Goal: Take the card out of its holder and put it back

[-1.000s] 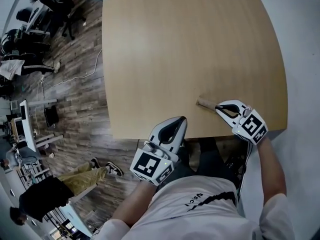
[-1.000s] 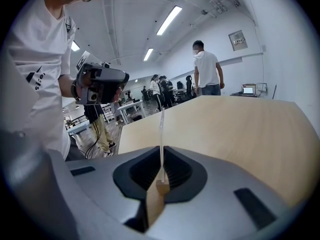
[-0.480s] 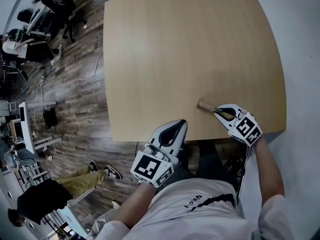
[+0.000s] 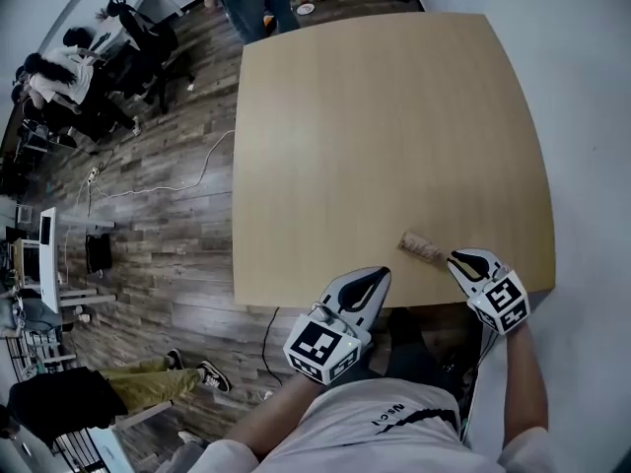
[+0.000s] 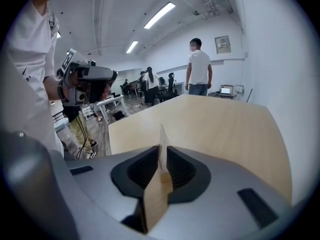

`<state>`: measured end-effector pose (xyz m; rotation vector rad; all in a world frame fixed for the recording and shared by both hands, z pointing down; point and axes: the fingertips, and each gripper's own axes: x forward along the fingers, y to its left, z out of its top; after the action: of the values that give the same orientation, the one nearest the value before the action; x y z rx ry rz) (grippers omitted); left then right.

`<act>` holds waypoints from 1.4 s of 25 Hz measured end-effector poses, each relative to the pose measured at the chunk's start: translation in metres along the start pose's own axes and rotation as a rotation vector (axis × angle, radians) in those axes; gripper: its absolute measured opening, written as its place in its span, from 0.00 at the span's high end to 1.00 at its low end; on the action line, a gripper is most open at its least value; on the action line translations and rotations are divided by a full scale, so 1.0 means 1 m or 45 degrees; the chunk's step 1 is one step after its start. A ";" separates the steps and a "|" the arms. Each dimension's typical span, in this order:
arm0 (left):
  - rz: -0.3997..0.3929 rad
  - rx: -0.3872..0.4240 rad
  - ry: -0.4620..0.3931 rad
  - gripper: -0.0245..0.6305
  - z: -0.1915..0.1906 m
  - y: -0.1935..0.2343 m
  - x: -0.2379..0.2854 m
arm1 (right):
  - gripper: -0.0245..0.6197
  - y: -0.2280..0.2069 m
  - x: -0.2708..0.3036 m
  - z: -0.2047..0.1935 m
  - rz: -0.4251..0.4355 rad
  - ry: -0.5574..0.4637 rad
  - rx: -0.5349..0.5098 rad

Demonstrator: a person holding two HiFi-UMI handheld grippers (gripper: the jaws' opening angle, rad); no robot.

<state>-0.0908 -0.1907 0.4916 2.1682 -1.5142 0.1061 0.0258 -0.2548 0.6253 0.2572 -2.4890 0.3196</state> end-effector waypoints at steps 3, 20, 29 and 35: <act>-0.038 0.017 -0.019 0.94 0.016 -0.010 -0.012 | 0.87 0.015 -0.022 0.028 -0.068 -0.039 0.029; -0.224 0.141 -0.105 0.94 0.049 -0.057 -0.090 | 0.94 0.130 -0.097 0.148 -0.363 -0.455 0.285; -0.268 0.159 -0.169 0.94 0.065 -0.076 -0.126 | 0.94 0.180 -0.122 0.168 -0.432 -0.534 0.316; -0.289 0.167 -0.168 0.94 0.067 -0.082 -0.137 | 0.94 0.196 -0.125 0.174 -0.438 -0.538 0.311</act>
<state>-0.0837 -0.0799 0.3588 2.4792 -1.3514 -0.0154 -0.0206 -0.1040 0.3807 0.9252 -2.7442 0.4624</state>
